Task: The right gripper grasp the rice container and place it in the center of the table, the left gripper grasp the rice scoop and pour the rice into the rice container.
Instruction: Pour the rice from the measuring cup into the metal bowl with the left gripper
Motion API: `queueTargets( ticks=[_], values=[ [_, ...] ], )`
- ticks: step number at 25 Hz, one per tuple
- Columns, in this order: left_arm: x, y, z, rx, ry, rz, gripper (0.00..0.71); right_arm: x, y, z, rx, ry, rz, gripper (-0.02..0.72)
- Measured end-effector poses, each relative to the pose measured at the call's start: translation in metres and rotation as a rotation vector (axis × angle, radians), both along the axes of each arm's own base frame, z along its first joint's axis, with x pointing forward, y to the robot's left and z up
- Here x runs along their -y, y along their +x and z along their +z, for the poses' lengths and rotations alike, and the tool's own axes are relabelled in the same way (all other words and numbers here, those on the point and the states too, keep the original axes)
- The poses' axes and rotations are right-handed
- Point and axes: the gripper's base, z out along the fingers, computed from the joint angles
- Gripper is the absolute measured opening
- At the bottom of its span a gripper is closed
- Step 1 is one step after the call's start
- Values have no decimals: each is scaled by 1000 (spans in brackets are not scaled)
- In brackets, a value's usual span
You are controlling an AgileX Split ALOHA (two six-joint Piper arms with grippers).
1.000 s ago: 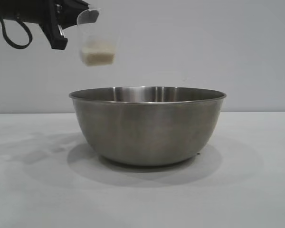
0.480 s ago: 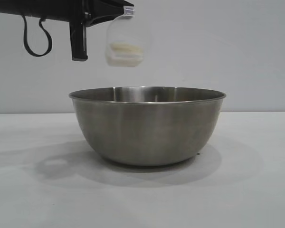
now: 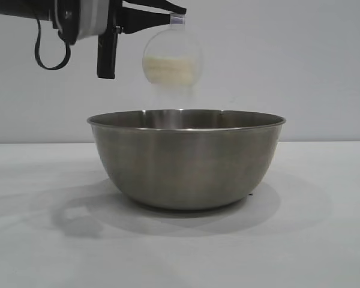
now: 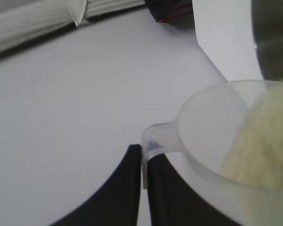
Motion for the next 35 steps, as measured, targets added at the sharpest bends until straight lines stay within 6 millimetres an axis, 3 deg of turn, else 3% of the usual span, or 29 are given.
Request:
queueTargets(
  ticks=[21,35],
  values=[
    [0,-1,0,571,229,-18,0,0,0,0,0,0,0,442],
    [1,-1,0,627,245,-22,0,0,0,0,0,0,0,442]
  ],
)
